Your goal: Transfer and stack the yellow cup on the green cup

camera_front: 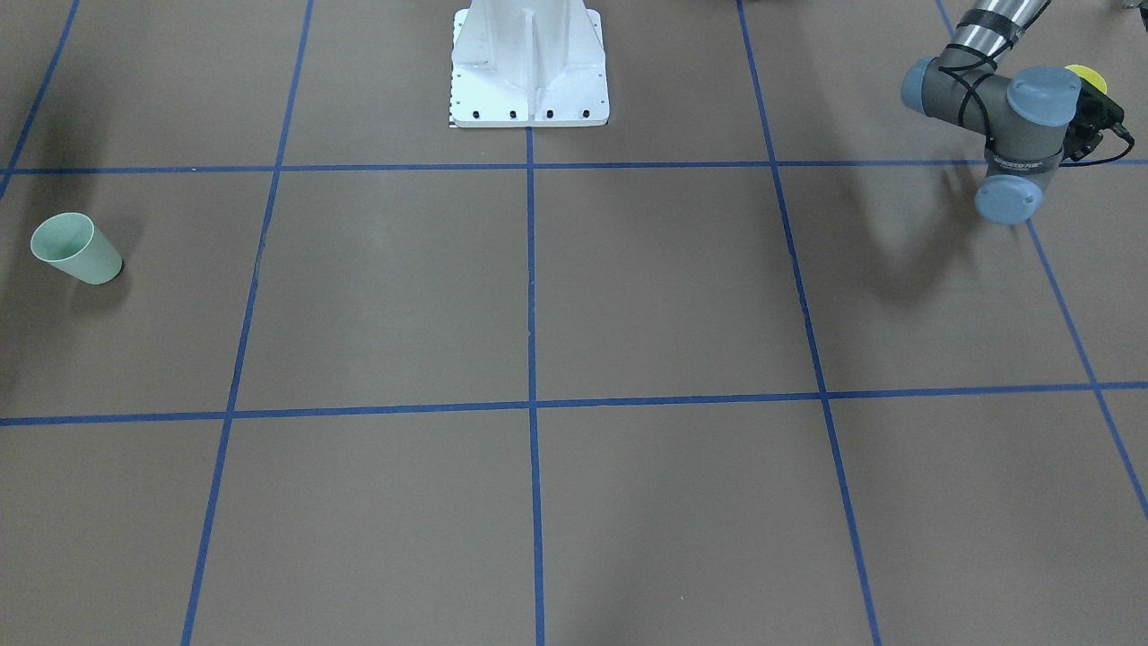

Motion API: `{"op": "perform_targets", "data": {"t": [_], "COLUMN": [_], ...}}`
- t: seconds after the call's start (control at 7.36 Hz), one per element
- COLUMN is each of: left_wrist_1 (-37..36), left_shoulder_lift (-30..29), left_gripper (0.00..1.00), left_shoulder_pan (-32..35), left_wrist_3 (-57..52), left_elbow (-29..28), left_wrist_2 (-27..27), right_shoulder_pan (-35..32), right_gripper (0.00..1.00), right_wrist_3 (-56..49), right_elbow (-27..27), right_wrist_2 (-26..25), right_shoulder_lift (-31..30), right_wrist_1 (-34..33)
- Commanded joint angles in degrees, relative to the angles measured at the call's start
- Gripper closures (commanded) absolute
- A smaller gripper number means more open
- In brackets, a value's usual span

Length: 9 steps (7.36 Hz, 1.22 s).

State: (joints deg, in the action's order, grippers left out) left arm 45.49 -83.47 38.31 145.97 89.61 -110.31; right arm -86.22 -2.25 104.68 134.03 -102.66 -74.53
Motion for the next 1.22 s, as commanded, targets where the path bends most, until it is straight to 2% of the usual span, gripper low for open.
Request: {"op": "perform_targets", "data": {"t": [0.0, 1.09], "left_wrist_1": [3.80, 11.02], "left_shoulder_lift": [0.15, 2.87], "left_gripper": [0.00, 0.00], "left_shoulder_pan": [0.01, 0.01], "left_wrist_3": [1.59, 7.05], "left_elbow": [-1.45, -9.10], "left_wrist_2": [-0.87, -5.44], "right_shoulder_pan": [0.00, 0.09], "right_gripper": [0.00, 0.00], "right_wrist_3": [-0.03, -0.03], "right_elbow": [0.00, -1.58], "right_wrist_2": [0.00, 0.44], "right_shoulder_lift": [0.00, 0.00], "right_wrist_1": [0.00, 3.96]}}
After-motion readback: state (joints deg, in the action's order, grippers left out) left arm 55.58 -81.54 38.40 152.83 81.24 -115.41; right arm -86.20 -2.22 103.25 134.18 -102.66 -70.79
